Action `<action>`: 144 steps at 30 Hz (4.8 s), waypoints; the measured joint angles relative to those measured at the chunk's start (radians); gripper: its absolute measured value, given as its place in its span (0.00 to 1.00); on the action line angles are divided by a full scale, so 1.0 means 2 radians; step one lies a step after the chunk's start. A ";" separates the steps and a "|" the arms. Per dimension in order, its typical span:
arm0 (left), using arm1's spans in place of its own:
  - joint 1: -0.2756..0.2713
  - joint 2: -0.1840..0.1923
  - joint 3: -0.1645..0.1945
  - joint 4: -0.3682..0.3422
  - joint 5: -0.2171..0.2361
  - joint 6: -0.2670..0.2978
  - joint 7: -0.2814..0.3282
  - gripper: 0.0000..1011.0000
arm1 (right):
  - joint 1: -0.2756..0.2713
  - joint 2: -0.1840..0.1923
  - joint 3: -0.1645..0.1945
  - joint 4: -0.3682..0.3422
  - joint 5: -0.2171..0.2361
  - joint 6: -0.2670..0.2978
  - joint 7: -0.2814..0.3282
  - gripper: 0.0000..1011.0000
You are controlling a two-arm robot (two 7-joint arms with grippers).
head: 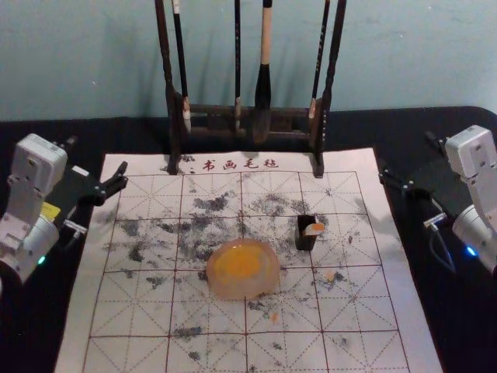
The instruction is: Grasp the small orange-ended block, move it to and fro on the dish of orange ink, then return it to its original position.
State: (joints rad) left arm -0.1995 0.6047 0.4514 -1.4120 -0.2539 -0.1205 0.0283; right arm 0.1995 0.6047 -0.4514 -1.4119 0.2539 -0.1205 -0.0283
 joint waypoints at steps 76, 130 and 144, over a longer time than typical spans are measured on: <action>0.000 0.000 0.000 0.000 0.000 0.000 0.000 0.99 | 0.136 0.062 -0.102 -0.031 -0.100 0.029 0.422 0.99; 0.000 0.000 0.000 0.000 0.000 0.000 0.000 0.99 | 0.243 0.020 -0.184 0.029 -0.192 0.031 0.457 0.99; 0.000 0.000 0.000 0.000 0.000 0.000 0.000 0.99 | 0.243 0.021 -0.184 0.027 -0.191 0.028 0.456 0.99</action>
State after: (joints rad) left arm -0.1995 0.6047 0.4514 -1.4120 -0.2539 -0.1205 0.0283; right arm 0.6855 0.6466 -0.8194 -1.3585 -0.1285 -0.0638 0.8836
